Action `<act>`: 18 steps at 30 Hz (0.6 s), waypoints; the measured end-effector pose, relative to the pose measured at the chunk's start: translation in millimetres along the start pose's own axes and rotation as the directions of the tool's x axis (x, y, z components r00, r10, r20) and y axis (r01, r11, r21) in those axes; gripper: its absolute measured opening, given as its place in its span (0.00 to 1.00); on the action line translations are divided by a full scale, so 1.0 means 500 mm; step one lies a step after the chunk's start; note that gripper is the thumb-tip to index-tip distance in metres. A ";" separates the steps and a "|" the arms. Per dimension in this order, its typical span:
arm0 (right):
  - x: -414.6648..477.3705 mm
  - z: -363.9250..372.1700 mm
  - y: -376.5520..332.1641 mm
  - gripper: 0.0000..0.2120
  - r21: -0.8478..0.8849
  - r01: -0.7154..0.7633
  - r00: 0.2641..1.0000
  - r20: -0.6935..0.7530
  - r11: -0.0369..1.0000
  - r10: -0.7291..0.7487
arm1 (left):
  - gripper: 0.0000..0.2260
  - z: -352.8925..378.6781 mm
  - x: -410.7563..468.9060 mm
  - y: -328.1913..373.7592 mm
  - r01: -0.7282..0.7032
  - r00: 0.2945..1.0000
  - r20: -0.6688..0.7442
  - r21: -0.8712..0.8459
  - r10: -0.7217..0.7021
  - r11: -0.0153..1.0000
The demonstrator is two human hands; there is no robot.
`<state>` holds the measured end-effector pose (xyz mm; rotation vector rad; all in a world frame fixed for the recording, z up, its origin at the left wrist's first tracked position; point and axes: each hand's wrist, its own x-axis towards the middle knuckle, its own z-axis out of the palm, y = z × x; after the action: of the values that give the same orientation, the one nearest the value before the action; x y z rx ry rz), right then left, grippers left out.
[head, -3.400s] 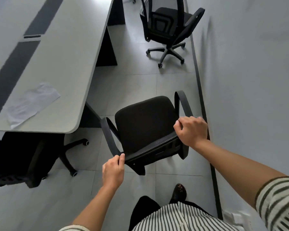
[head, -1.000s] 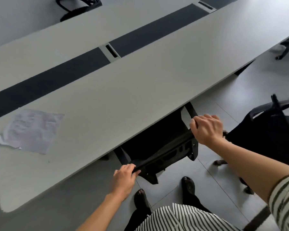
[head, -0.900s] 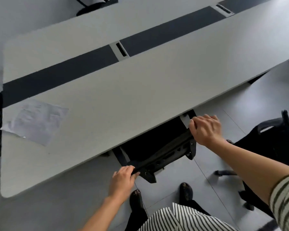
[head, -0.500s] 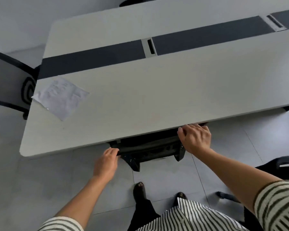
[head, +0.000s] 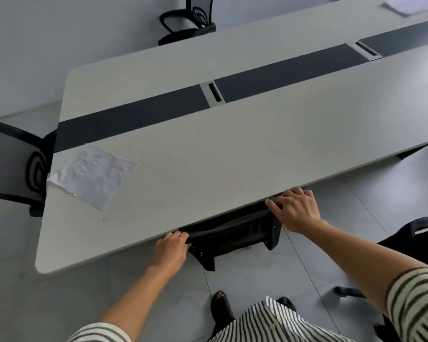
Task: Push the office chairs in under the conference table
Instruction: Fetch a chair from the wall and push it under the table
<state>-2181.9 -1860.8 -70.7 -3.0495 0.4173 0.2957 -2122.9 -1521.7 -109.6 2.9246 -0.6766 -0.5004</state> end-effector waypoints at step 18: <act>-0.509 0.030 0.054 0.04 0.936 -0.282 0.755 0.083 0.209 0.650 | 0.07 -0.113 -0.146 0.207 -0.177 0.971 0.018 -0.624 0.240 0.761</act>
<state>-2432.5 -1819.1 -36.3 -1.7103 1.1129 -0.3832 -2208.2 -1581.0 -17.5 2.1852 -0.6769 -0.6873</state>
